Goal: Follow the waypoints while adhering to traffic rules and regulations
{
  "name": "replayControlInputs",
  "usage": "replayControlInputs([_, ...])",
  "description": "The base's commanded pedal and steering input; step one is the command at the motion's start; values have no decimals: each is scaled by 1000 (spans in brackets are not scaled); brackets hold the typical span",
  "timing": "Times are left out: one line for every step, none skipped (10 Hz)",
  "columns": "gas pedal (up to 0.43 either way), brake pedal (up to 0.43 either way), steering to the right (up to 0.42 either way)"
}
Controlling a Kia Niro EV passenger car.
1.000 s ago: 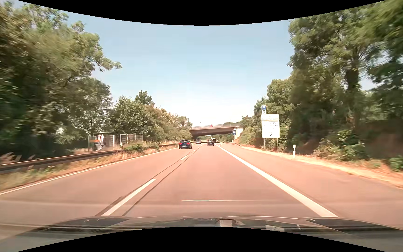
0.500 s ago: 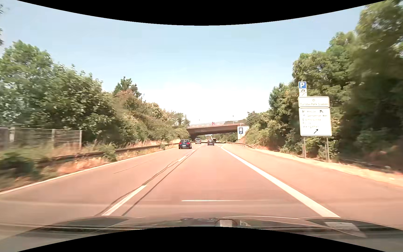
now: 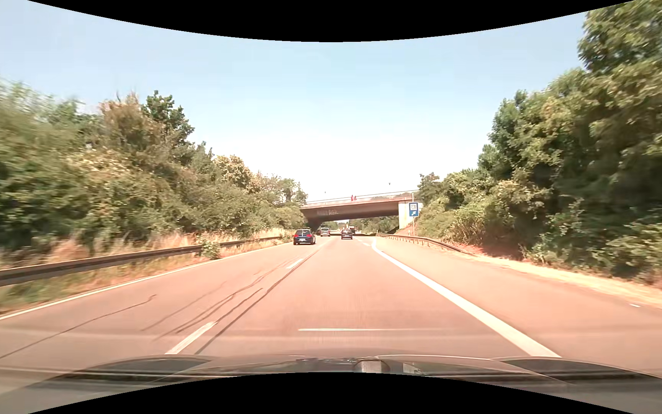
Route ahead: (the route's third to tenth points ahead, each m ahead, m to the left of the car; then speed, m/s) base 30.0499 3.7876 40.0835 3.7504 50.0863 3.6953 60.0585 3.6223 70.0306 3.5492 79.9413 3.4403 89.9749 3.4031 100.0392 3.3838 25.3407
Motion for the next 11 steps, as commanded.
replayControlInputs([138,0,-1])
replayControlInputs([138,0,-1])
replayControlInputs([138,0,-1])
replayControlInputs([138,0,-1])
replayControlInputs([138,0,-1])
replayControlInputs([138,0,-2])
replayControlInputs([138,0,-2])
replayControlInputs([138,0,-3])
replayControlInputs([150,0,-4])
replayControlInputs([150,0,-4])
replayControlInputs([157,0,-5])
